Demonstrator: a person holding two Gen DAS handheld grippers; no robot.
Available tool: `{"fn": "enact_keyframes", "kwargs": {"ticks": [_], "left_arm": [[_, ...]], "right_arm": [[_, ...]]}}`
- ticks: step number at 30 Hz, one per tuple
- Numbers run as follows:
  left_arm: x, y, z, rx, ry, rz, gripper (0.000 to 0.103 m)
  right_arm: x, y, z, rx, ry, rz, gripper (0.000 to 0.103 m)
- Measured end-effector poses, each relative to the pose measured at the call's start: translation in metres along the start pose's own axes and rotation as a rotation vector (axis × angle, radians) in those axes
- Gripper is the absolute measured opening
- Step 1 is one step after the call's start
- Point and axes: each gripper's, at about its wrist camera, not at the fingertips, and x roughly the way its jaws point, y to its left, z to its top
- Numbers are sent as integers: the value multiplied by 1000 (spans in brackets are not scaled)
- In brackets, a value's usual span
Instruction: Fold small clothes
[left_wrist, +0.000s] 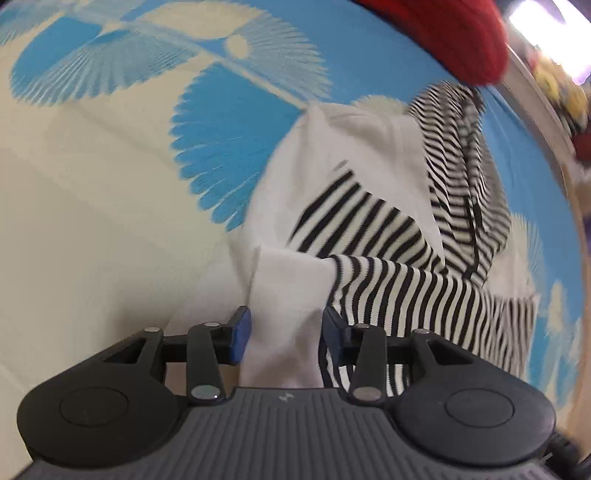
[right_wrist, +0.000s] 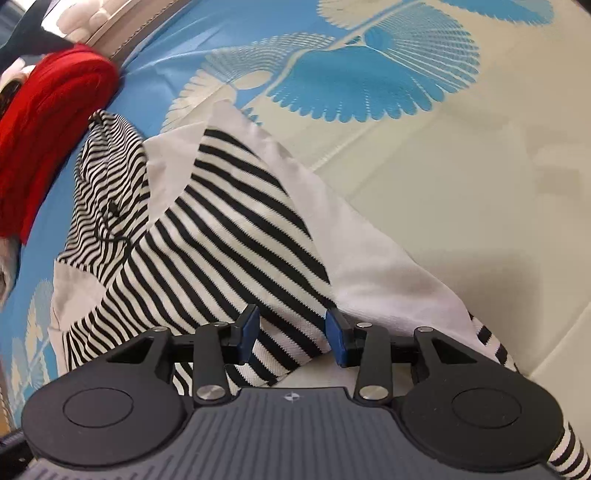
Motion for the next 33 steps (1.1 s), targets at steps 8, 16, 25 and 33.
{"fn": "enact_keyframes", "kwargs": {"ticks": [8, 16, 25, 33], "left_arm": [[10, -29, -10, 238, -72, 130, 26], [-33, -55, -12, 324, -283, 91, 8], [-49, -48, -12, 236, -287, 128, 15], [-29, -47, -12, 212, -150, -8, 28]], "right_arm": [[2, -7, 4, 46, 3, 3, 30], [-5, -14, 10, 96, -16, -2, 20], [-34, -1, 18, -26, -180, -11, 28], [-2, 7, 4, -58, -20, -34, 30]]}}
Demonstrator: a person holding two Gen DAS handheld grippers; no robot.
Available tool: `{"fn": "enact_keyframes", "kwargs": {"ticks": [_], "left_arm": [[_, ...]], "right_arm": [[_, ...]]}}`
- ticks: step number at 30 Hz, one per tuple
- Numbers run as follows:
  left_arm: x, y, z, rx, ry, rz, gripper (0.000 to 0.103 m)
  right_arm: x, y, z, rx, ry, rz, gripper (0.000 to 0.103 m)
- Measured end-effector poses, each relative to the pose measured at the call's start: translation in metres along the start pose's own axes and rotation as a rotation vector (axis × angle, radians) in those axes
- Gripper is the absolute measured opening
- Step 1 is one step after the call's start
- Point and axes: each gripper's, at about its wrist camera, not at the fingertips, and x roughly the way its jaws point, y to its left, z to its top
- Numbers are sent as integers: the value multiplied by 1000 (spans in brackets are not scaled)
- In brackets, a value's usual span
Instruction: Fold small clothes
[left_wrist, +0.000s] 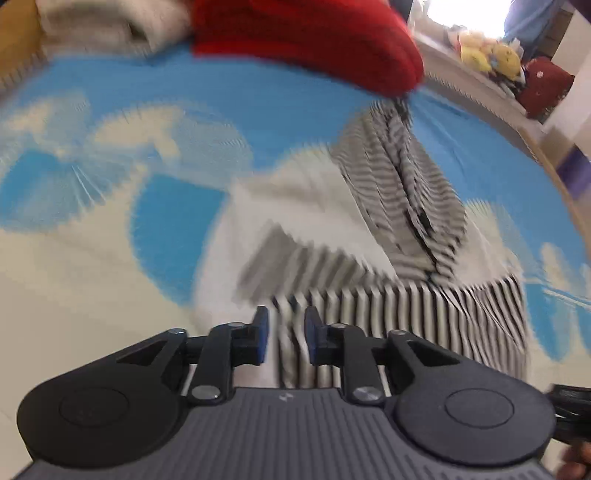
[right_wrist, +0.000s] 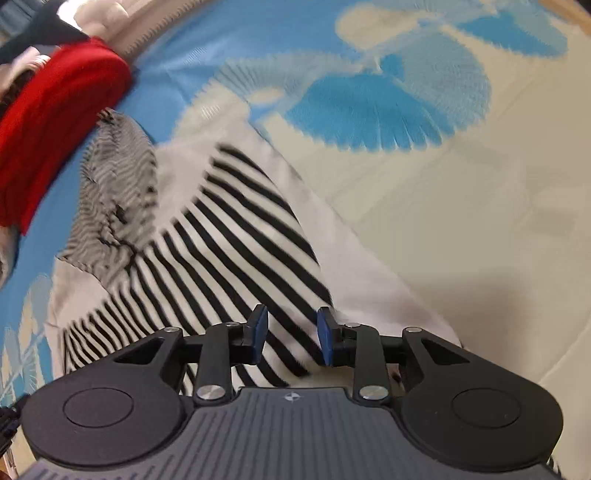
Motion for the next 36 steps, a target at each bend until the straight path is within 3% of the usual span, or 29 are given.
{"fn": "enact_keyframes", "kwargs": {"ticks": [4, 7, 9, 10, 11, 15, 21, 26, 30, 36], "left_arm": [[37, 10, -14, -34, 176, 39, 27], [38, 9, -17, -26, 164, 48, 29], [33, 5, -16, -19, 137, 36, 39], [33, 3, -17, -17, 133, 32, 46], [37, 3, -18, -15, 143, 36, 46], [41, -1, -17, -18, 152, 62, 45], [7, -15, -7, 12, 21, 34, 46], [-8, -28, -1, 7, -92, 27, 46], [-20, -44, 1, 37, -206, 69, 47], [-29, -56, 7, 77, -288, 80, 60]], "right_arm": [[-2, -1, -1, 8, -14, -11, 30], [-10, 13, -2, -68, -48, 4, 40], [-2, 13, -1, -68, 5, 35, 48], [6, 6, -2, -23, 53, 53, 48], [12, -1, -2, 23, 83, 57, 46], [1, 6, -2, 3, 52, 47, 46], [-21, 22, 1, -41, 6, 59, 47], [-49, 46, 0, -193, -78, 71, 49], [-67, 62, -3, -327, -156, 59, 51], [-77, 71, -5, -432, -211, 33, 53]]}}
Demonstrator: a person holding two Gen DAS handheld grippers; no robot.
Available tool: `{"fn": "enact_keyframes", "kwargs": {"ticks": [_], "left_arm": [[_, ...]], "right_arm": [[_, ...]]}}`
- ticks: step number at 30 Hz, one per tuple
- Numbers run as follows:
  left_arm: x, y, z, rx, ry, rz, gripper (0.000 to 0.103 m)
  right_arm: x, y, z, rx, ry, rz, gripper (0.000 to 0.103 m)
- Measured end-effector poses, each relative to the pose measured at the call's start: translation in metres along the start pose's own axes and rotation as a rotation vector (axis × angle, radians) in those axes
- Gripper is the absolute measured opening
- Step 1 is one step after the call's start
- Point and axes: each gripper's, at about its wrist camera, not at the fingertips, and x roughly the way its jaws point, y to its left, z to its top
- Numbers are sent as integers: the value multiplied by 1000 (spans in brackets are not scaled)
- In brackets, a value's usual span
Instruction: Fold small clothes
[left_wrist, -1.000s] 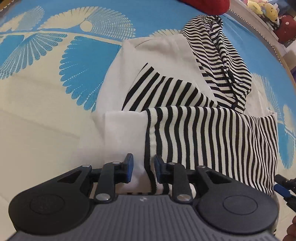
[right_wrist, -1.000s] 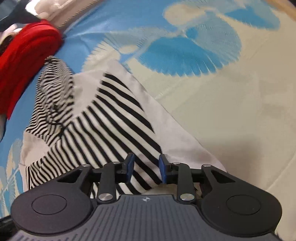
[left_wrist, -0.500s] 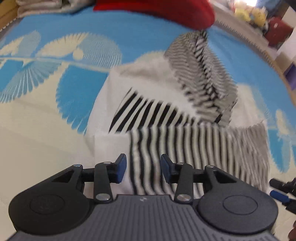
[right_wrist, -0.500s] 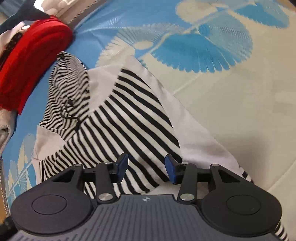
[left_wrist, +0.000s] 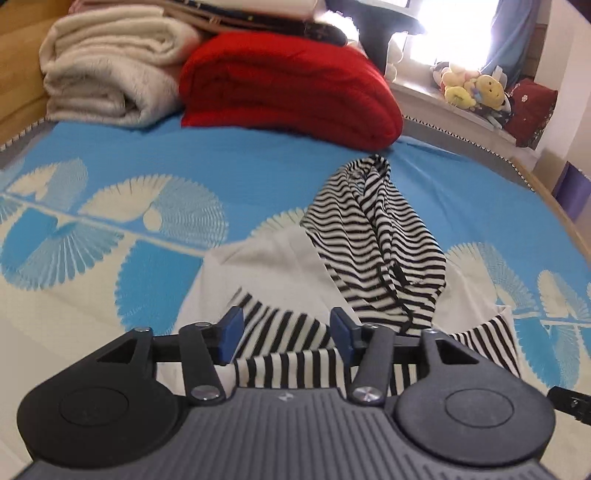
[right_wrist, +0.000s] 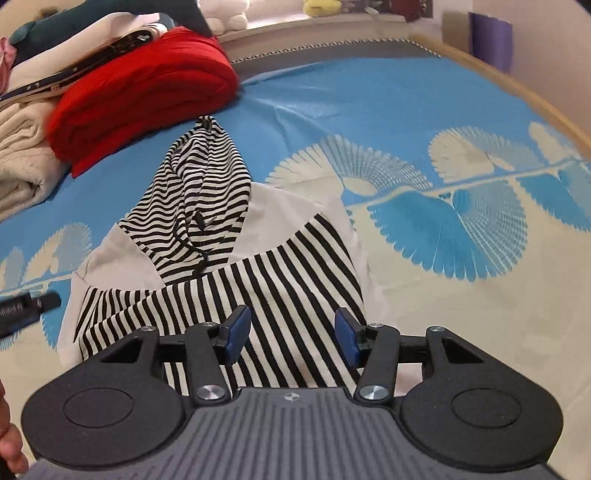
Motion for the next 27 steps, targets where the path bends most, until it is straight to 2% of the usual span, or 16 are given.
{"fn": "enact_keyframes", "kwargs": {"ticks": [3, 6, 10, 12, 15, 18, 20, 23, 27], "left_arm": [[0, -1, 2, 29, -22, 16, 61], [0, 3, 5, 66, -3, -15, 61], [2, 8, 13, 106, -7, -9, 61], [8, 11, 23, 94, 8, -11, 61], [29, 4, 43, 129, 18, -3, 59], [61, -7, 71, 157, 28, -26, 48], [90, -20, 91, 212, 35, -32, 21], [138, -41, 118, 270, 35, -55, 17], [201, -66, 150, 272, 26, -97, 17]], "right_arm": [[-1, -1, 2, 0, 2, 9, 55], [1, -5, 5, 20, 7, 14, 56], [4, -13, 7, 27, 24, 13, 58], [7, -19, 8, 15, 41, -4, 59], [13, -26, 7, -10, 66, -34, 59], [18, -35, 6, -20, 77, -62, 59], [22, -40, 6, -40, 84, -97, 59], [29, -45, 4, -75, 96, -159, 59], [37, -44, 0, -90, 115, -155, 59]]}}
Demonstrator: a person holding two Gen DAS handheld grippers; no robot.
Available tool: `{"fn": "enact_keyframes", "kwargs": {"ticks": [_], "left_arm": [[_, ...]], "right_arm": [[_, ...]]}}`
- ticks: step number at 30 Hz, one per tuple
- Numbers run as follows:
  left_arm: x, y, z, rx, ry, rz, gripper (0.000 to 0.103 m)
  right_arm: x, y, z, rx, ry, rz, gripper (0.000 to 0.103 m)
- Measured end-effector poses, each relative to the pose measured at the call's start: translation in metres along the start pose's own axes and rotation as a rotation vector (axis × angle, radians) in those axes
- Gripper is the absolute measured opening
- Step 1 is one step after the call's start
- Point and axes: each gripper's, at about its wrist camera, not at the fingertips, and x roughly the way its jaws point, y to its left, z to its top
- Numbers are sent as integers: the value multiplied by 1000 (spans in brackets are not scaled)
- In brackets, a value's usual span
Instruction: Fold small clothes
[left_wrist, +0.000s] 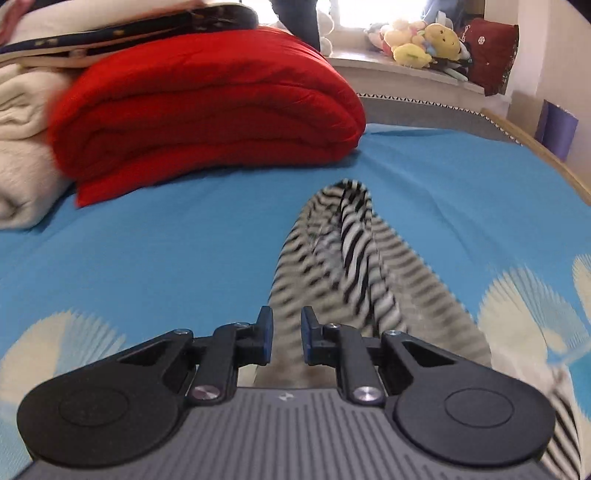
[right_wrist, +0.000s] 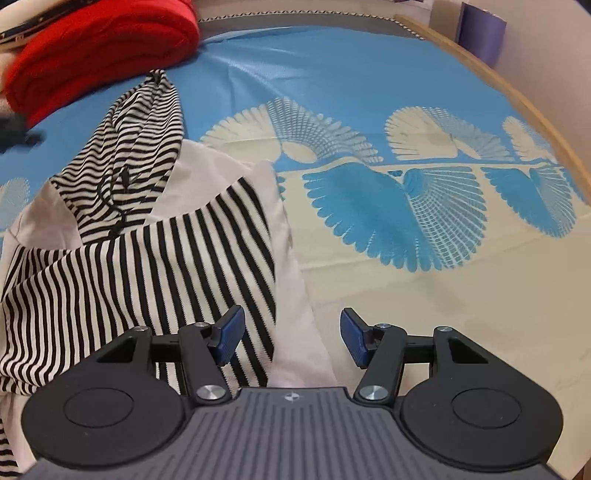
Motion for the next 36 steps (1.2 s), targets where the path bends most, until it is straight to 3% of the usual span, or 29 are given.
{"fn": "enact_keyframes", "kwargs": {"ticks": [3, 6, 8, 11, 15, 16, 17, 19, 22, 25, 27, 29, 32, 36], "left_arm": [[45, -7, 25, -17, 12, -16, 18], [87, -21, 47, 34, -7, 56, 22], [110, -26, 58, 40, -9, 62, 27], [138, -23, 72, -17, 7, 74, 34], [170, -19, 76, -56, 72, 77, 35], [174, -18, 75, -57, 89, 73, 29], [176, -18, 74, -47, 93, 79, 2], [169, -17, 72, -35, 71, 80, 1], [130, -18, 70, -8, -1, 55, 1], [57, -22, 58, 36, -80, -38, 1], [-7, -31, 37, 123, -136, -97, 1], [-72, -39, 7, 207, -193, -155, 1], [-176, -43, -64, 298, -224, -262, 1], [-264, -28, -153, 281, -144, -374, 2]], "right_arm": [[6, 3, 3, 14, 10, 3, 59], [11, 6, 6, 29, 14, 1, 59], [12, 10, 6, 28, 7, 1, 59], [15, 15, 6, 19, 6, 4, 59], [23, 19, 6, 16, 18, -1, 59], [24, 19, 6, 12, 21, -2, 59], [24, 20, 6, 7, 23, -2, 59], [25, 20, 5, 2, 24, -6, 59], [26, 21, 9, 15, 28, -3, 59], [18, 22, 15, 27, 9, 23, 59], [8, 21, 17, 35, -20, 40, 59], [-1, 17, 18, 40, -40, 47, 59], [-8, 8, 17, 68, -63, 50, 59], [-12, -7, 17, 153, -94, 60, 58]]}}
